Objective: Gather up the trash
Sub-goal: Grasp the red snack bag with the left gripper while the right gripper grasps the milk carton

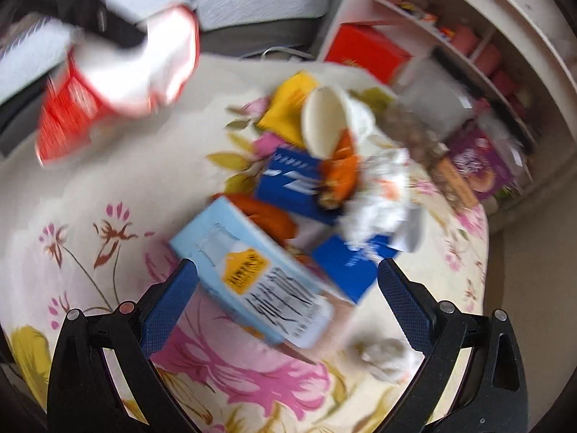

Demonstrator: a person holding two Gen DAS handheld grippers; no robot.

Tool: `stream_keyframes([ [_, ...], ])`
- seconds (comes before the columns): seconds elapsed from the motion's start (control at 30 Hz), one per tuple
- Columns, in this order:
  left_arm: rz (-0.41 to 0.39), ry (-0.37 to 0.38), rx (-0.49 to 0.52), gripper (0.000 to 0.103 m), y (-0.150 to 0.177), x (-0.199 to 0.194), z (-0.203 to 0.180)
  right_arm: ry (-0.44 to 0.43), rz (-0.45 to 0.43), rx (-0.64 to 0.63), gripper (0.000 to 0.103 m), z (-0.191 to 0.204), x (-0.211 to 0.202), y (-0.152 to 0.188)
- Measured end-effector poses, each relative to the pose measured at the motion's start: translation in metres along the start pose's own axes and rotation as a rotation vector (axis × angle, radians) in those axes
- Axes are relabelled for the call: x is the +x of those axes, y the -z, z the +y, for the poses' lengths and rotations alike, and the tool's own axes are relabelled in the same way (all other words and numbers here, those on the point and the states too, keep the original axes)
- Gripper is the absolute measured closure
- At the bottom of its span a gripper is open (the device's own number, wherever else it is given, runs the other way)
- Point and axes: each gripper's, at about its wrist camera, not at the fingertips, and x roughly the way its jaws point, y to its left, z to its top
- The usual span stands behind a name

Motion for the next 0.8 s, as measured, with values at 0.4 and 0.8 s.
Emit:
stream_keyframes([
  [0.4,-0.024,-0.001,-0.068,0.096,0.000,-0.014,0.036,-0.146,0.108,0.122,0.040,0.000,0.008,0.000],
  [0.8,-0.072,0.019,-0.072,0.096,0.004,-0.027,0.040,-0.182,-0.064,0.320,0.080,-0.020,-0.046,-0.020],
])
